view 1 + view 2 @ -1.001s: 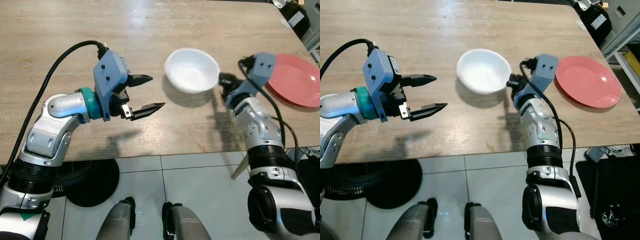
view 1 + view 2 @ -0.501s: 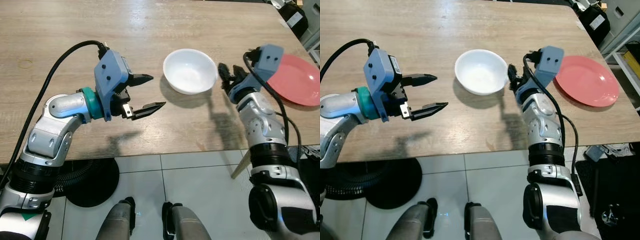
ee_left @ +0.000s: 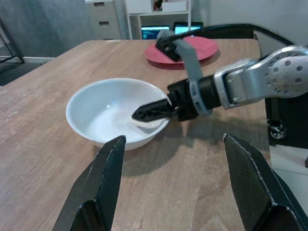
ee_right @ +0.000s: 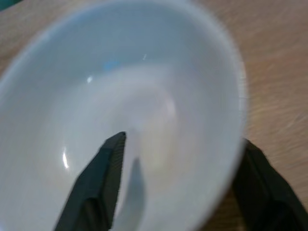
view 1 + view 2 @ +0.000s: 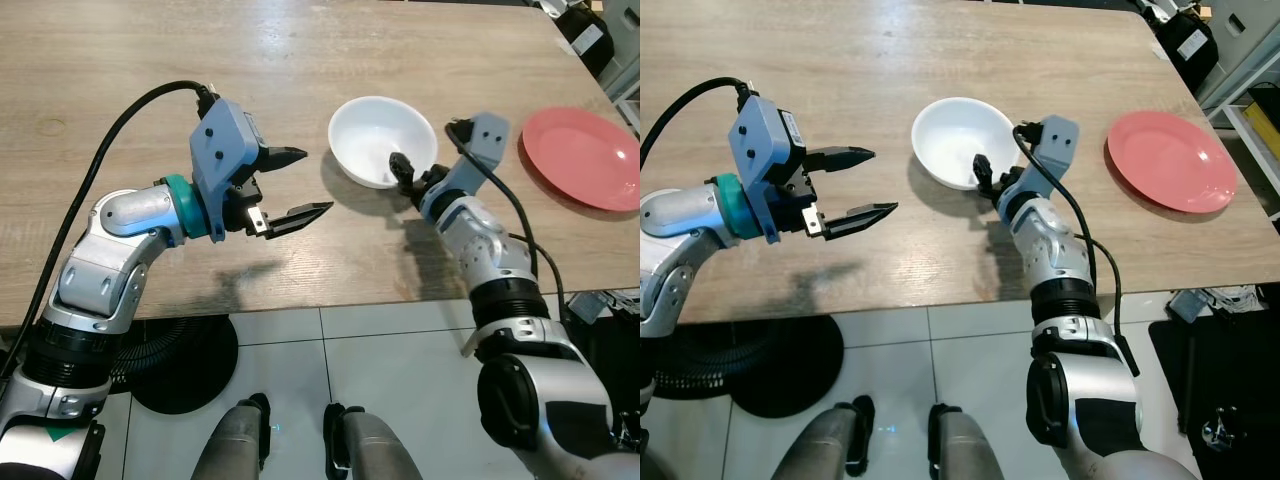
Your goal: Setting the table
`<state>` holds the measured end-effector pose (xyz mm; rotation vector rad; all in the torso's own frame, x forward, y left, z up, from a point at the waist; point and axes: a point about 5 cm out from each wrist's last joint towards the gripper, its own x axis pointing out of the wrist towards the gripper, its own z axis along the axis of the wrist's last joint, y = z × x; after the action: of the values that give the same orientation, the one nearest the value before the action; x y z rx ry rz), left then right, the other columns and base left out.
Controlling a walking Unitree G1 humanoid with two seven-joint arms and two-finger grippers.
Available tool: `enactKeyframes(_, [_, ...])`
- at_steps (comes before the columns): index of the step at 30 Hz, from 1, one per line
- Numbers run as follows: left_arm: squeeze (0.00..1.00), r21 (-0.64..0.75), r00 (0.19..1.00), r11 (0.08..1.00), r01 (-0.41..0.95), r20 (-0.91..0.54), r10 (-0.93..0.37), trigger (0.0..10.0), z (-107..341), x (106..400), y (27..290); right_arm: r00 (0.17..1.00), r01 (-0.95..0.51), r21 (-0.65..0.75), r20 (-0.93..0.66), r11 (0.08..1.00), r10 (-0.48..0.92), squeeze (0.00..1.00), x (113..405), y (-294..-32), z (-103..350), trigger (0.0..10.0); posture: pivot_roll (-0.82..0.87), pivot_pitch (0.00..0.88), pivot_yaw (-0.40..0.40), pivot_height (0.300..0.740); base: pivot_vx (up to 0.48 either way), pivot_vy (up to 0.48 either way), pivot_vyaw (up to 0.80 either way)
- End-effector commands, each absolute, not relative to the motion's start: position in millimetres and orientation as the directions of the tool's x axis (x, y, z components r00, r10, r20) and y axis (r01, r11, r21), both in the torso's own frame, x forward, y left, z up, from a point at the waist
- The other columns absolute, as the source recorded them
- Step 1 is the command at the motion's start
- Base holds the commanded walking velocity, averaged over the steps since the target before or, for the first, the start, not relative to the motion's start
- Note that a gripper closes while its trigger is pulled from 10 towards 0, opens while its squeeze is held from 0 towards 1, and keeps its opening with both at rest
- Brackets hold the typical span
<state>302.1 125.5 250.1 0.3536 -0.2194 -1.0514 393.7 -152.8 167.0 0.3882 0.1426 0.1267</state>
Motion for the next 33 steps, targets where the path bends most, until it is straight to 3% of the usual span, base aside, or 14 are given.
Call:
enactKeyframes(1, [0.0,0.369,0.481,0.439,0.819,-0.025,-0.877,10.0,241.2,299.1,127.2,0.979,-0.08,0.422,-0.135,0.903,0.15,0.0,392.8,-156.0,161.9,0.0,0.1,0.142,-0.053,0.74,0.0,0.0,0.0])
enactKeyframes(15, [0.0,0.353,0.567,0.522,0.777,-0.03,-0.823,10.0,230.0,306.4,131.4,0.988,-0.088,0.47,-0.071,0.878,0.138,0.0,389.5,-167.9,169.0,0.0,0.1,0.144,-0.046,0.74,0.0,0.0,0.0])
enactKeyframes(22, [0.0,0.32,0.673,0.625,0.712,-0.057,-0.738,10.0,212.6,314.4,140.0,0.998,-0.045,0.499,0.062,0.866,0.016,0.0,378.0,-198.7,189.6,0.0,0.09,0.147,-0.039,0.74,0.0,0.0,0.0])
enactKeyframes(30, [0.0,0.303,0.697,0.65,0.697,-0.071,-0.714,10.0,205.5,316.1,141.0,0.996,-0.052,0.498,0.085,0.866,0.011,0.0,373.9,-201.1,194.6,0.0,0.08,0.147,-0.035,0.74,0.0,0.0,0.0])
enactKeyframes(33, [0.0,0.296,0.756,0.71,0.639,-0.071,-0.651,10.0,198.5,321.1,144.1,0.99,-0.041,0.506,0.14,0.862,-0.035,0.0,367.8,-207.2,203.3,0.0,0.08,0.147,-0.035,0.74,0.0,0.0,0.0])
